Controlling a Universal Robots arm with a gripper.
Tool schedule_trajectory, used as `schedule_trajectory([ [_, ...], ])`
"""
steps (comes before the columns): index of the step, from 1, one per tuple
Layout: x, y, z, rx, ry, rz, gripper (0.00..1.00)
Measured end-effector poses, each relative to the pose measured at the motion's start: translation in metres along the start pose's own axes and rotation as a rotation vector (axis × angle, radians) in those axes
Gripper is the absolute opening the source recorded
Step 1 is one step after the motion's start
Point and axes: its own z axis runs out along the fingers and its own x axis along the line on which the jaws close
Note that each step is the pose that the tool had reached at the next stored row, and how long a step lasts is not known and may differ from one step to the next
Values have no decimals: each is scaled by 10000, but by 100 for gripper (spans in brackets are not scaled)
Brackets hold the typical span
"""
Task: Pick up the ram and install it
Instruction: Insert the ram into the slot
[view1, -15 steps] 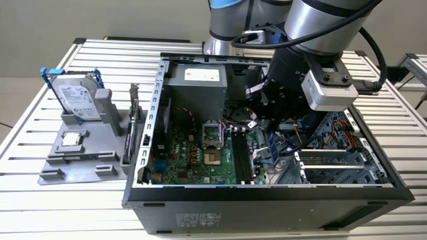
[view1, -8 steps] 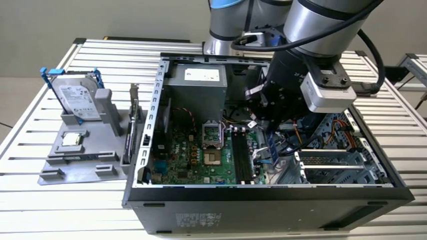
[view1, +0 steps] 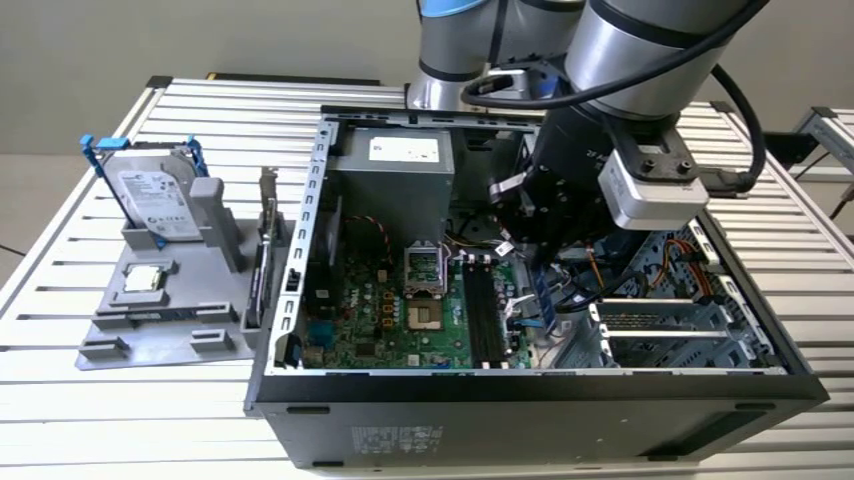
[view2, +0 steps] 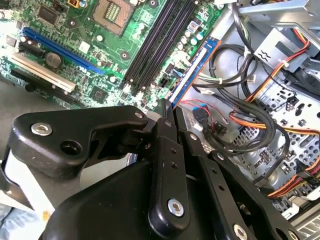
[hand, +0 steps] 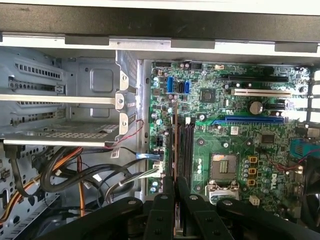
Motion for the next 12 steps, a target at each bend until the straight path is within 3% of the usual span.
schedule_trajectory([
  [12,1,0,64,-2,22,0,0],
])
